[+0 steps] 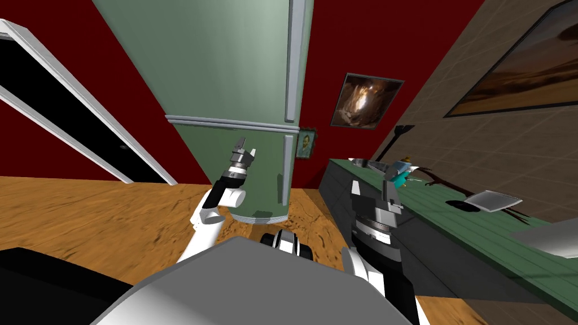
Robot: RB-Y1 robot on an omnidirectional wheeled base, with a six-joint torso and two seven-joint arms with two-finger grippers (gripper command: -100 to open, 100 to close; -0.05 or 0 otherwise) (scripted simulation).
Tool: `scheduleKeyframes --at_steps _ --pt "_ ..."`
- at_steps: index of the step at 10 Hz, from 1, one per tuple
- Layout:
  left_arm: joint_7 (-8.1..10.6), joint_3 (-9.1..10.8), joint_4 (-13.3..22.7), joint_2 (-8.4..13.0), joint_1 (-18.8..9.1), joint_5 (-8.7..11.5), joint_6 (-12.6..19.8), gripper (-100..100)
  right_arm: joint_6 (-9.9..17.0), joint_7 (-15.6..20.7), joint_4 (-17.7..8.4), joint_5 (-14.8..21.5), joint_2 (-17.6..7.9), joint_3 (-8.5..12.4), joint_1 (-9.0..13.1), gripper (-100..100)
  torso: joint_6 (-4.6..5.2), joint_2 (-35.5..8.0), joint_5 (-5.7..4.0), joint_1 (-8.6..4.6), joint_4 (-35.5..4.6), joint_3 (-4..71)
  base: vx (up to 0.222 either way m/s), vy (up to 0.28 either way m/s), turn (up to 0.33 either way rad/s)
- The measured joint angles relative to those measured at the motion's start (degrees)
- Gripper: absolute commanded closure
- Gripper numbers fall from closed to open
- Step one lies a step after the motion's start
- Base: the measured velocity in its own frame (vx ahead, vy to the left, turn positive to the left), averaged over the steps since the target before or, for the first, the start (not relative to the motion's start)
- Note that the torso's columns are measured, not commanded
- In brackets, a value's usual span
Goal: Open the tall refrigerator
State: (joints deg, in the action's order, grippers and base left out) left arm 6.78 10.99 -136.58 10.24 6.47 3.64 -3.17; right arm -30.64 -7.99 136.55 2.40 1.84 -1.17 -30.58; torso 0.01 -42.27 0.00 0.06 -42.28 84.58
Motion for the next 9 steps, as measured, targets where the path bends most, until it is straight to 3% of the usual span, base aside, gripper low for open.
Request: scheduleKeyframes --at_steps 9 --pt "1.23 4.37 -1.0 1.0 -11.9 -0.1 12.2 -100 0.0 0.0 0.0 0.0 0.0 0.0 0.0 0 0.00 0.0 0.00 -0.04 0.0 0.0 0.033 -0.111 0.056"
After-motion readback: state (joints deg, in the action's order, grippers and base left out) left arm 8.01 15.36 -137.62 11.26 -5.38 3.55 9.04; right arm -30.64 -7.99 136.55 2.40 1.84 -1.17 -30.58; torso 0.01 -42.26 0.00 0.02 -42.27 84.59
